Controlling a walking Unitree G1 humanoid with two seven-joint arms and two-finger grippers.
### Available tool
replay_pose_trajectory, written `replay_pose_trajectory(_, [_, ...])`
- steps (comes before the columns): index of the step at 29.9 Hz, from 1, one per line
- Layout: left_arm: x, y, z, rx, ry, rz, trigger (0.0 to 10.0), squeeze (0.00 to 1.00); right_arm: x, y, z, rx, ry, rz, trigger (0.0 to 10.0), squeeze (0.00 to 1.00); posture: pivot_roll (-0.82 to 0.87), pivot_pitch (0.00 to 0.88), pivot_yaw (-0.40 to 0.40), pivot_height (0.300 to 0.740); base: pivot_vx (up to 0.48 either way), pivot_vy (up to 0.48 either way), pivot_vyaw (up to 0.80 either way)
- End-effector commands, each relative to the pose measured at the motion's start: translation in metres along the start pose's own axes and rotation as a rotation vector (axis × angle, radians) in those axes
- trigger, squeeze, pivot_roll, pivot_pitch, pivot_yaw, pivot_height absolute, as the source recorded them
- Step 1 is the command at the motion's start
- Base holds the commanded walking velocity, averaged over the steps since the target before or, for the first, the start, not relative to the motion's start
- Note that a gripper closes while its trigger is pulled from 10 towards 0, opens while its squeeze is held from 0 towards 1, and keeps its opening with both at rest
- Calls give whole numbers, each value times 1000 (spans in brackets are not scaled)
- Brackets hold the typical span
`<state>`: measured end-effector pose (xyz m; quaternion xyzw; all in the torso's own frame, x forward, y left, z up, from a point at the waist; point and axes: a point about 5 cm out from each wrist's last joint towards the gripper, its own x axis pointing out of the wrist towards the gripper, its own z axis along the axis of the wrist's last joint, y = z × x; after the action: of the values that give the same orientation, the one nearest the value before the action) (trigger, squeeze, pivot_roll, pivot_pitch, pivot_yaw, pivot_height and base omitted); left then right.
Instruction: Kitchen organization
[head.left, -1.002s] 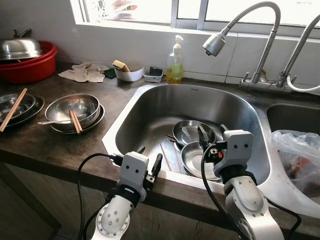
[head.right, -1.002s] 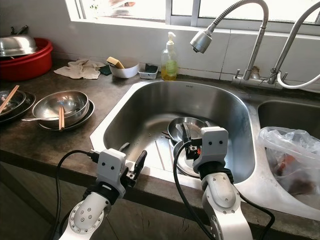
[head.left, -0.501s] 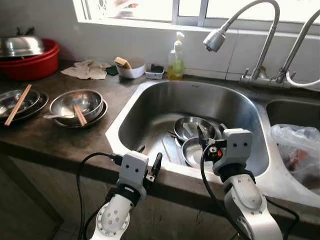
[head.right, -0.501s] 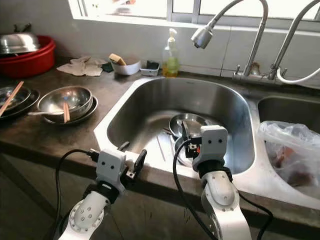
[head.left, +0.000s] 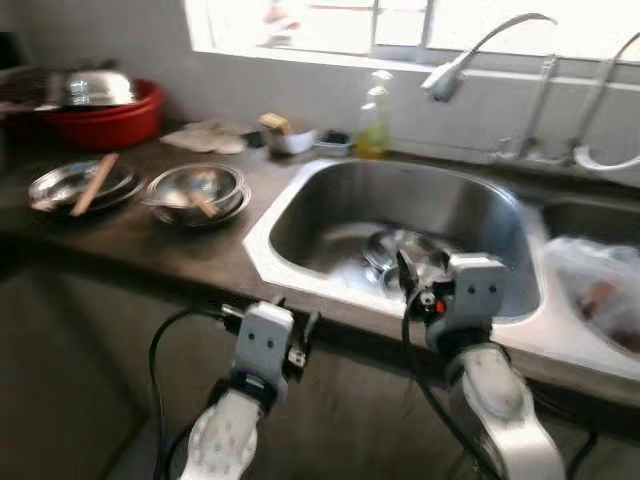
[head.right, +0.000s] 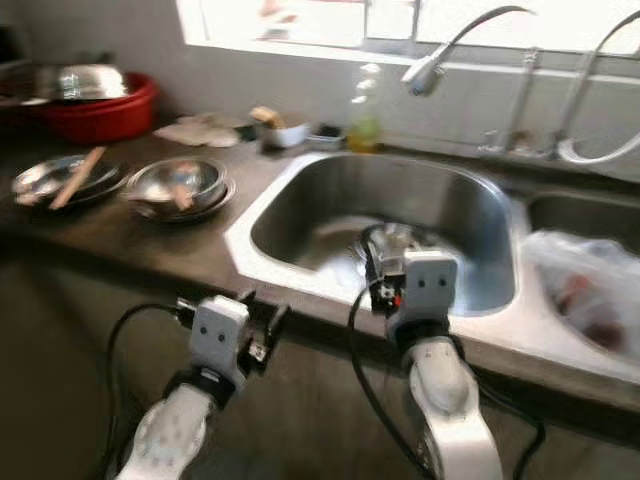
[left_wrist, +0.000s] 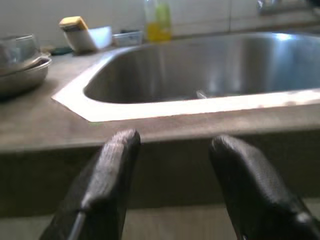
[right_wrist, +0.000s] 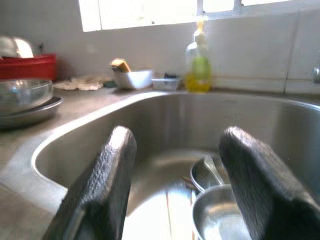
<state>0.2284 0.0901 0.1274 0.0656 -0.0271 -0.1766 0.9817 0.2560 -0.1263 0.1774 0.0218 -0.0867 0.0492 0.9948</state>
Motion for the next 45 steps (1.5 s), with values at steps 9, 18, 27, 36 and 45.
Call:
replay_pose_trajectory(9, [4, -1, 5, 10, -20, -9, 10000, 0, 1, -2, 2, 7, -1, -6, 10000, 0, 34, 0, -15, 740, -282, 0, 0])
replay_pose_trajectory(18, [5, 0, 4, 10, -16, -7, 10000, 0, 1, -1, 2, -3, -4, -5, 10000, 0, 33, 0, -13, 740, -63, 0, 0])
replay_pose_trajectory(27, [5, 0, 4, 24, -11, -4, 10000, 0, 1, 0, 2, -14, -7, 5, 10000, 0, 35, 0, -15, 740, 0, 0, 678])
replay_pose_trajectory(36, [6, 0, 5, 28, -17, -7, 10000, 0, 3, 0, 2, -7, -8, 10, 10000, 0, 34, 0, -18, 740, 187, 0, 779])
replay_pose_trajectory(45, [7, 0, 4, 31, -16, -9, 10000, 0, 4, 0, 2, 7, -9, 12, 10000, 0, 33, 0, -17, 740, 305, 0, 0])
